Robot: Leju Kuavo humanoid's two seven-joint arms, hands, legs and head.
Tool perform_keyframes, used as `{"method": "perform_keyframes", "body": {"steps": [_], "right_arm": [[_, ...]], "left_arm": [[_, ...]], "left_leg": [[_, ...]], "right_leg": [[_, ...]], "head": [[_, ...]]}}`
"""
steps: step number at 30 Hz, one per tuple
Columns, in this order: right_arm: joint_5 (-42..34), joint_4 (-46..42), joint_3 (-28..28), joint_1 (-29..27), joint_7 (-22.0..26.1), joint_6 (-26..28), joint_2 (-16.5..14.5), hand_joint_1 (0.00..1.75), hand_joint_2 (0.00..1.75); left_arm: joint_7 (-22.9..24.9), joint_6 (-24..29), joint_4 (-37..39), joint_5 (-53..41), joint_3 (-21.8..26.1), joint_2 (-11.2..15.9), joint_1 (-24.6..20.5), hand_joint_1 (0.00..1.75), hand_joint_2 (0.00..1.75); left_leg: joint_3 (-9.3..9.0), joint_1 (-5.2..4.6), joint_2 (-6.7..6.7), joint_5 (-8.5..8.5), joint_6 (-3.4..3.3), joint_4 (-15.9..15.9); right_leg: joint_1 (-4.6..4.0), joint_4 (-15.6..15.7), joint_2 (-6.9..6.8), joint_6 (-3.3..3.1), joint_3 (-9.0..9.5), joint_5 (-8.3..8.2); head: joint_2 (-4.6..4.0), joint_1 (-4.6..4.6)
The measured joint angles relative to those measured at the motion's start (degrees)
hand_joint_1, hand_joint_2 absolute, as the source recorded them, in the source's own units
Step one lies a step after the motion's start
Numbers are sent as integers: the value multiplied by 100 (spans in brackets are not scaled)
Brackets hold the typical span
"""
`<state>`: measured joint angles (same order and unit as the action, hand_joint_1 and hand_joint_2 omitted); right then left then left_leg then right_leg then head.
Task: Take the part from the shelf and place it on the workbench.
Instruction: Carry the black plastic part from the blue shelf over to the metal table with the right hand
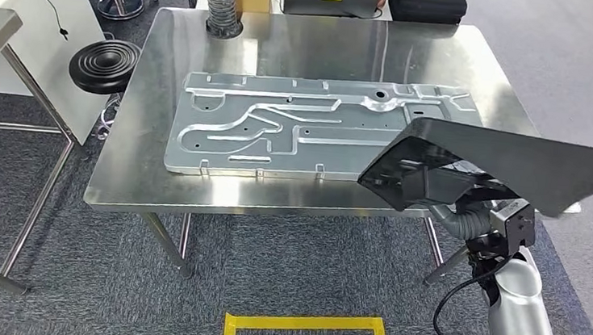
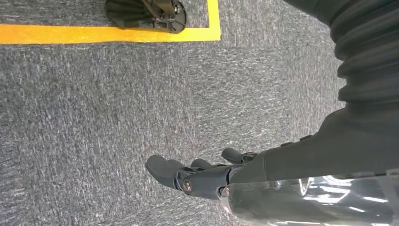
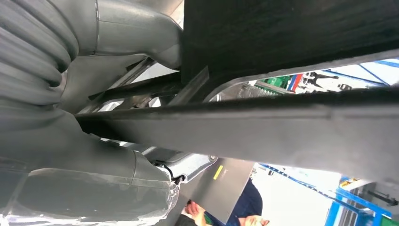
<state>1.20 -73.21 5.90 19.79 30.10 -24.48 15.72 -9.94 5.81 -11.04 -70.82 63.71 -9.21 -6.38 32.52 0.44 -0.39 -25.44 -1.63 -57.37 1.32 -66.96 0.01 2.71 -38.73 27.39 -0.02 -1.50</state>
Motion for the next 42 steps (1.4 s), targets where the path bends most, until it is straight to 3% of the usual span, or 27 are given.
{"method": "perform_keyframes", "body": {"steps": [2, 3, 7, 9, 11, 12, 13, 14, 16, 18, 21, 23, 26, 27, 28, 29, 31, 33, 35, 38, 40, 42], "right_arm": [[0, 10, 3, 11, 1, 1, 16, 124, 175], [0, 13, 5, 12, 1, 1, 21, 124, 175], [0, 19, 8, -2, 3, 1, 28, 124, 175], [4, 21, 9, 4, 5, 1, 28, 124, 175], [26, 29, 9, 5, 7, 1, 28, 124, 175], [42, 35, 9, 3, 7, -1, 28, 124, 175], [55, 41, 9, 2, 7, -1, 28, 124, 175], [65, 44, 9, 1, 7, -2, 28, 124, 175], [68, 47, 9, 5, 13, -4, 28, 124, 175], [69, 59, 8, 19, 23, -7, 29, 124, 175], [75, 80, 8, 30, 32, -8, 33, 124, 175], [81, 86, 9, 51, 37, -8, 43, 124, 175], [115, 120, 8, 94, 43, -4, 50, 124, 175], [138, 139, 7, 98, 42, -2, 50, 124, 175], [161, 160, 6, 100, 41, 0, 50, 124, 175], [179, 179, 5, 111, 40, 1, 51, 124, 175], [215, 207, 5, 166, 28, 2, 57, 124, 175], [291, 238, 0, 263, 6, 2, 66, 124, 175], [387, 286, -12, 372, -12, 5, 94, 124, 175], [484, 385, -70, 583, -23, 30, 174, 124, 175], [550, 443, -147, 730, -30, 59, 216, 124, 175], [647, 491, -255, 837, -54, 92, 265, 124, 175]], "left_arm": [[0, -2, 0, -4, 0, -1, -6, 0, 175], [1, -4, 0, -5, 0, -1, -7, 0, 175], [7, -9, 0, -8, 0, -1, -11, 0, 175], [9, -9, 0, -7, 0, -1, -14, 0, 175], [10, -9, 0, -7, 0, -2, -6, 0, 175], [11, -9, 0, -7, 0, -3, 0, 0, 175], [12, -8, 0, -7, 0, -3, 4, 0, 175], [13, -8, 0, -8, 0, -3, 5, 0, 175], [13, -5, 0, -7, 0, 0, 4, 0, 175], [14, -1, 0, -6, 0, 3, -1, 0, 175], [17, 2, 0, -4, 0, -2, 4, 0, 175], [16, 5, 0, -3, 0, -10, 2, 0, 175], [15, 10, 0, 2, 0, -11, -4, 0, 175], [15, 10, 0, 3, 0, -11, -2, 0, 175], [15, 9, 0, 4, 1, -13, 3, 0, 175], [15, 8, 0, 4, 1, -15, 7, 0, 175], [12, 4, 0, 4, 1, -20, 8, 0, 175], [7, 1, 0, 3, 0, -22, 0, 0, 175], [4, -4, 0, -1, 0, -21, -5, 0, 175], [-1, -8, 0, -8, 0, -19, -13, 0, 175], [-2, -9, 0, -13, 0, -19, -18, 0, 175], [-2, -16, 0, -21, -1, -20, -15, 0, 175]], "left_leg": [[-23, -14, -5, -51, 52, -29], [-26, -21, -5, -69, 81, -37], [-11, -18, 5, -169, 204, -117], [207, -8, 7, -435, 249, -606], [602, -4, 8, -748, 272, -1378], [755, -2, 8, -803, 276, -1638], [817, -1, 8, -746, 272, -1698], [765, 0, 8, -578, 257, -1525], [434, -10, 6, -141, 193, -763], [183, -32, 4, 49, 135, -193], [139, -41, 0, 46, 69, -56], [98, -15, 0, 68, 11, 3], [64, -9, 3, 59, -34, 27], [57, -11, 2, 49, -39, 25], [47, -13, 0, 37, -39, 22], [31, -13, -2, 23, -35, 18], [-20, -14, -8, -20, -10, 7], [-39, -35, -9, -63, 38, -16], [-33, -49, -6, -84, 93, -20], [24, -46, 4, -218, 176, -181], [301, -31, 7, -516, 217, -774], [701, -16, 7, -780, 240, -1523]], "right_leg": [[-11, 679, -3, -38, 307, -269], [-26, 839, 1, -73, 378, -293], [-27, 909, 20, -239, 415, -255], [-14, 932, 13, -309, 454, -243], [-30, 931, 8, -348, 472, -220], [-40, 930, 9, -355, 480, -210], [-50, 929, 13, -358, 492, -199], [-58, 928, 18, -354, 513, -185], [-69, 926, 26, -331, 569, -147], [-86, 911, 31, -286, 577, -120], [-86, 914, 31, -185, 559, -109], [-75, 741, 24, -125, 496, 14], [-48, -295, 16, -57, -33, 468], [-39, -606, 15, -40, -217, 544], [-34, -726, 15, -31, -310, 511], [-30, -613, 14, -29, -289, 364], [-22, 149, 7, -49, 33, -88], [-42, 784, 4, -97, 318, -317], [-74, 897, 12, -156, 364, -296], [-39, 936, 15, -268, 394, -295], [-31, 957, 9, -324, 424, -285], [-42, 954, 8, -347, 440, -268]], "head": [[-1, 0], [-1, 0], [0, -1], [-1, -1], [0, -1], [0, -1], [0, -1], [-1, -1], [-1, 0], [-1, 0], [-1, -1], [-1, 1], [-1, 1], [-1, 1], [0, 2], [0, 2], [0, 2], [-1, 2], [-1, 1], [-1, 1], [-1, 0], [-1, -1]]}}
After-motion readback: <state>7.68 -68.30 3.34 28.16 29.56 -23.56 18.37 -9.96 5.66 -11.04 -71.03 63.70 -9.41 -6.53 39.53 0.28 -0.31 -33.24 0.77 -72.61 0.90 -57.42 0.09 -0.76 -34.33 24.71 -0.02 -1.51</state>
